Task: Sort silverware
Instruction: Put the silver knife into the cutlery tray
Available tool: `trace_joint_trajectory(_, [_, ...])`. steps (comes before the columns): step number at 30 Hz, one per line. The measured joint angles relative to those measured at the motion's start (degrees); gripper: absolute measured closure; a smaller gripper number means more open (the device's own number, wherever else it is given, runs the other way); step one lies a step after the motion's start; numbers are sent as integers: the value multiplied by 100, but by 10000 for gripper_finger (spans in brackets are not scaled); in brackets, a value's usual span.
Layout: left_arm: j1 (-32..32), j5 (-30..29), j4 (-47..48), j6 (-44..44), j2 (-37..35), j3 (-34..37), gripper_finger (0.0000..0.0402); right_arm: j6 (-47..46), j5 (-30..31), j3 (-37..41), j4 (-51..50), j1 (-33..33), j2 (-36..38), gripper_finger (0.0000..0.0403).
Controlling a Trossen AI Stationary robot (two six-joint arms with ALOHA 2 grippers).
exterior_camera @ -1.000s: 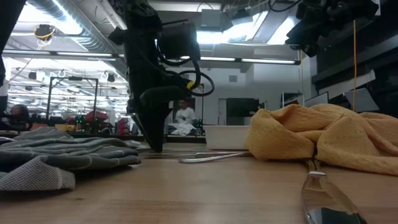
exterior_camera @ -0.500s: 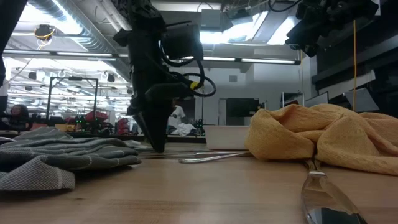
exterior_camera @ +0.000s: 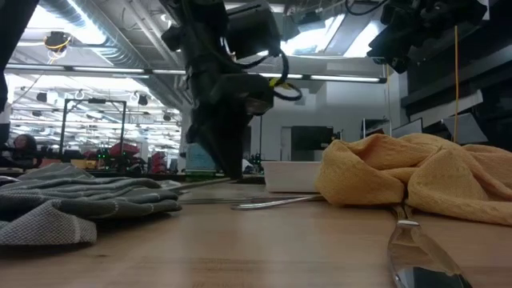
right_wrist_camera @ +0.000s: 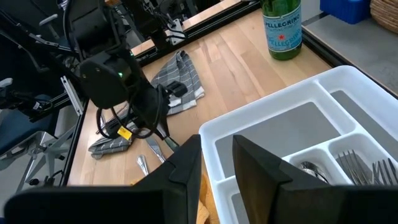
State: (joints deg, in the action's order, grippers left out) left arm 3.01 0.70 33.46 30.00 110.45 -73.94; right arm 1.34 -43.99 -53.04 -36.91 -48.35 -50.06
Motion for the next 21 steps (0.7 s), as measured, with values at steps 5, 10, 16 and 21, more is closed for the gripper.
trace_joint_trajectory(5, [0,-18,10,0,-11,-188,365,0,0,0,-2,1,0,307])
trace_joint_trajectory(10, [-39,-46,5,0,-21,-476,367,0,0,0,-2,0,1,307])
trace_joint_trajectory(16, [-210,-51,2,-1,-26,-854,363,-319,2,0,-7,1,0,307])
trace_joint_trajectory(21, [-472,-62,-323,19,-31,-1040,365,-1032,3,0,-42,1,0,307])
